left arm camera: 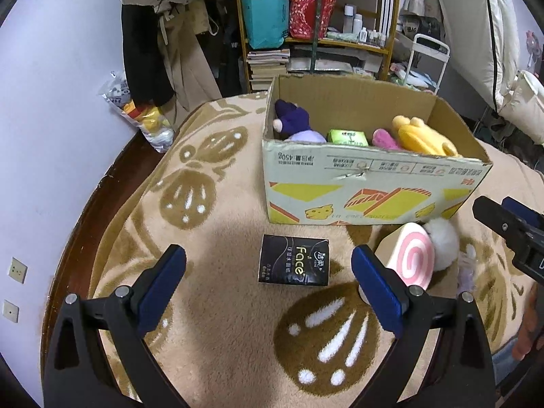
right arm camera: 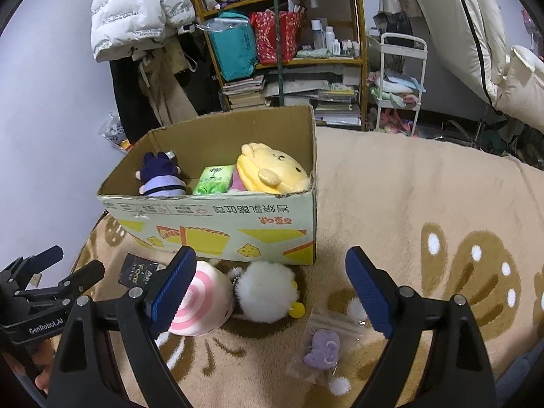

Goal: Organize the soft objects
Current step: 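Grasp the black Face tissue pack with the left tool while the right tool grasps the white pom-pom plush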

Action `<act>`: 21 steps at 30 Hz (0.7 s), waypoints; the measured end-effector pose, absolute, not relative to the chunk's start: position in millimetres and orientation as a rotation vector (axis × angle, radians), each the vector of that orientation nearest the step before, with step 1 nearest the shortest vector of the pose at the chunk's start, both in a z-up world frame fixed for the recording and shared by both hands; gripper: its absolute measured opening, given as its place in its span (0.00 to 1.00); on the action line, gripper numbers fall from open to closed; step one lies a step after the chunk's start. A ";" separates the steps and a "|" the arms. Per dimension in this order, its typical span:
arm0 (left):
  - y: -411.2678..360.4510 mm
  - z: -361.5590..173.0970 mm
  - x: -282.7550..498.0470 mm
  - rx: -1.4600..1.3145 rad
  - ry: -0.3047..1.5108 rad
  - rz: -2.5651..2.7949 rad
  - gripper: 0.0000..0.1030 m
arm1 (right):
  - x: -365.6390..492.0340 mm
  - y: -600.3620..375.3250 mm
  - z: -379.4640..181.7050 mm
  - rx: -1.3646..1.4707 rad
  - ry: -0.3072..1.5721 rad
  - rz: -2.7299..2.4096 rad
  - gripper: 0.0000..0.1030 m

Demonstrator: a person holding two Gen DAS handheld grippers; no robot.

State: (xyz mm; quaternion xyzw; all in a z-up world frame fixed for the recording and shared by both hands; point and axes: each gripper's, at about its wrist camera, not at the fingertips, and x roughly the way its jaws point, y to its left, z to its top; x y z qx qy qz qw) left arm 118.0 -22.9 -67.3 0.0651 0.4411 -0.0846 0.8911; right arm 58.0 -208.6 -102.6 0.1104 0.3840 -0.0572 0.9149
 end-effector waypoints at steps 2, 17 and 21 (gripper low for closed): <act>-25.2 -72.6 121.1 0.138 0.928 -0.179 0.94 | 60.5 -209.6 -106.0 0.229 0.801 -0.121 0.91; -49.4 -111.2 131.2 0.221 1.006 -0.210 0.94 | 79.7 -212.2 -141.5 0.248 0.945 -0.134 0.91; -50.5 -119.9 132.5 0.208 1.039 -0.225 0.94 | 84.6 -211.7 -149.5 0.227 0.979 -0.138 0.91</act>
